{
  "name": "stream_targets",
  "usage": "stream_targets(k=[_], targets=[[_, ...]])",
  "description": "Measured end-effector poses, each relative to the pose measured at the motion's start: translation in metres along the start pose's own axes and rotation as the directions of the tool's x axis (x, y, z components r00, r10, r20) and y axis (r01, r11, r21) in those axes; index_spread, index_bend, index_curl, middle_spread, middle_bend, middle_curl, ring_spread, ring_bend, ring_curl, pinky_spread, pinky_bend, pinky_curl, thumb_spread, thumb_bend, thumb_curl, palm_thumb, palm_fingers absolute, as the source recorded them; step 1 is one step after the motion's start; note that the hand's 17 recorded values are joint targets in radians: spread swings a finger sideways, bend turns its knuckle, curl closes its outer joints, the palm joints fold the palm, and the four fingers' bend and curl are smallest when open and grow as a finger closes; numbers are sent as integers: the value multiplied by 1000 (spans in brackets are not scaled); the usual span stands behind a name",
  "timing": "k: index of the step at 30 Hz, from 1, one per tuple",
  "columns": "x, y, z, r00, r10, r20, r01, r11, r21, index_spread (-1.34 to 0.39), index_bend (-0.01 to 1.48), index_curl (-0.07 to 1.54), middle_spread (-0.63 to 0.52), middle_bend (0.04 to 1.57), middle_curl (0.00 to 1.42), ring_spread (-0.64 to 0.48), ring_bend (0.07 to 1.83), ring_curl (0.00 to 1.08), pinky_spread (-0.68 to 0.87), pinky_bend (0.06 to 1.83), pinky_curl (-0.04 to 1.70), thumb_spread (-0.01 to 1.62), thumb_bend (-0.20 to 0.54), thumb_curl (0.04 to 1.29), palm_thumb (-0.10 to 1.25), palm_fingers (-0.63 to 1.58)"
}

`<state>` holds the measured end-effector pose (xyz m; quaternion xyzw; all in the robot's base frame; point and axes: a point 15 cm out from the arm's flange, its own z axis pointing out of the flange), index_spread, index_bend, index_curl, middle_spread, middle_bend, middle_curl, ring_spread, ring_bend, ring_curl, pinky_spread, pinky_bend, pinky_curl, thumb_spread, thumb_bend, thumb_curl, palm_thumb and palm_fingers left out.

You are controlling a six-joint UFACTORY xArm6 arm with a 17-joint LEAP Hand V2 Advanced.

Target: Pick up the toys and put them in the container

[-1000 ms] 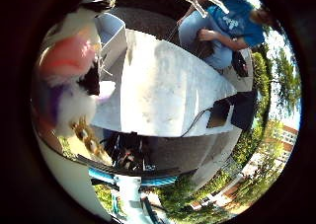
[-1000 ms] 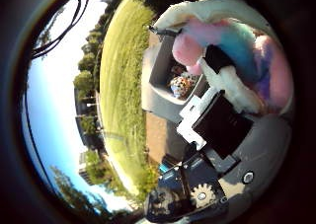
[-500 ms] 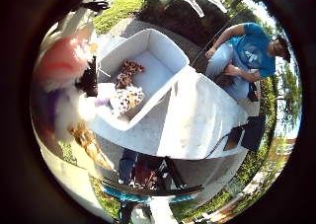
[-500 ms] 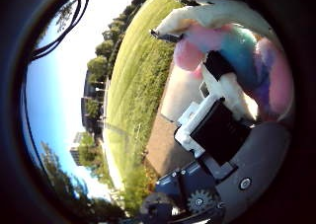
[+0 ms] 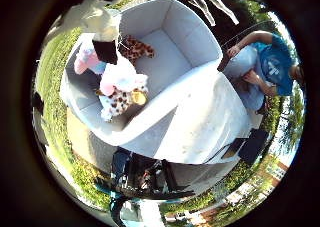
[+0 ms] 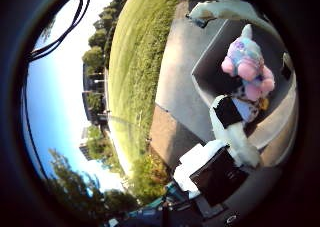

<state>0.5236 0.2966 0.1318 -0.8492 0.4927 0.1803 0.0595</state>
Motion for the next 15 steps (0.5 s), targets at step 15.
stream_targets(k=[15], targets=[[-10, 95, -103, 1000, -9, -24, 8, 999, -44, -413, 335, 191, 64, 138, 312, 299, 362, 291, 457, 484, 398, 1156, -23, 500, 799, -59]])
